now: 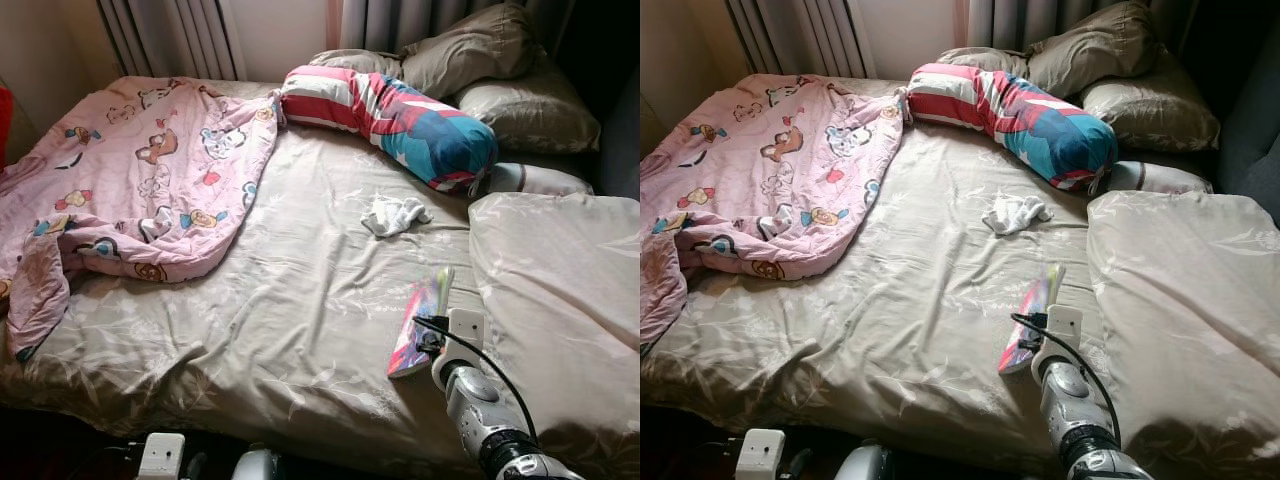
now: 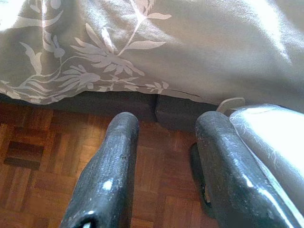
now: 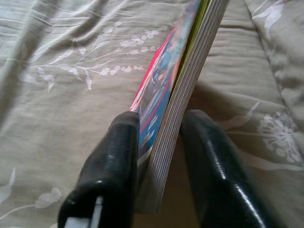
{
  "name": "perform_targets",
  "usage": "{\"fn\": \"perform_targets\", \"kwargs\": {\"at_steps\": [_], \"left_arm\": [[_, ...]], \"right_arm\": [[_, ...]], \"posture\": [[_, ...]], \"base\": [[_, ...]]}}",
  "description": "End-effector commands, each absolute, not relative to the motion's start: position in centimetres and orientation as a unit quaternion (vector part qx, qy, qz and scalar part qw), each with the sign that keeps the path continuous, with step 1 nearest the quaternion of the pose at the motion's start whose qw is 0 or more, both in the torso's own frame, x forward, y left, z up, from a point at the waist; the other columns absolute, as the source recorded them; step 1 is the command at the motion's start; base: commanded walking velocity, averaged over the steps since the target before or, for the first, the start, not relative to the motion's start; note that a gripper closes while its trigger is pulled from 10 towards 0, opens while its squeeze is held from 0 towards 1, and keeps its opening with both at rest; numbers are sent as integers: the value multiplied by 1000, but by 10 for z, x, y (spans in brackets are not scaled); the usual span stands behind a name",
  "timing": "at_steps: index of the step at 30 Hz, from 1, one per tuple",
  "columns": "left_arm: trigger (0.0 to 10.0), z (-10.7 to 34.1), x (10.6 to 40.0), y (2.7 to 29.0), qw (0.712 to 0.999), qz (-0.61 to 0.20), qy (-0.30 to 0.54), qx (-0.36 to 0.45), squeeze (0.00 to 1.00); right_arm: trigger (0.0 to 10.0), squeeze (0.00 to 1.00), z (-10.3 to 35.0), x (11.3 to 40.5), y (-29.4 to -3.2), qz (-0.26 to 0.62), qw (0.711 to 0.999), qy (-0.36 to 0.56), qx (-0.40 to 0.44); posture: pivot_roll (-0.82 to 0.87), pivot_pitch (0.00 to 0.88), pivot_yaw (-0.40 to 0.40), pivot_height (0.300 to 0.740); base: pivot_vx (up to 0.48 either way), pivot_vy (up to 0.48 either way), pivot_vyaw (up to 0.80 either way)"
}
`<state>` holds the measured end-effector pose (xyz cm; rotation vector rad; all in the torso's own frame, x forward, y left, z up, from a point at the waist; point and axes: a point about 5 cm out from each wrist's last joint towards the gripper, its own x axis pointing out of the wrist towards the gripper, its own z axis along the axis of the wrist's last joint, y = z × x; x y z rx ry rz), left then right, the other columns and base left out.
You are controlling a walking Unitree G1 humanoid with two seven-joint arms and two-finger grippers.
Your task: Clean up the room
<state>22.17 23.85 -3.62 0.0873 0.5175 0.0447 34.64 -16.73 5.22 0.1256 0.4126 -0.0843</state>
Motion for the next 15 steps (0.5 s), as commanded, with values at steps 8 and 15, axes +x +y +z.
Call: {"fn": "perform_targets", "kwargs": {"at_steps": [8,15], "left_arm": [[10000,-42,214,244,959,30,278,43,0],[10000,-43,214,243,959,30,280,41,0]], "right_arm": [[10000,733,61,351,-175,-68,980,182,47],[10000,251,73,355,-191,-112,983,137,45]], "posture": [[42,220,50,636],[41,221,50,636]], "base": [[0,0,0],[0,0,0]]}}
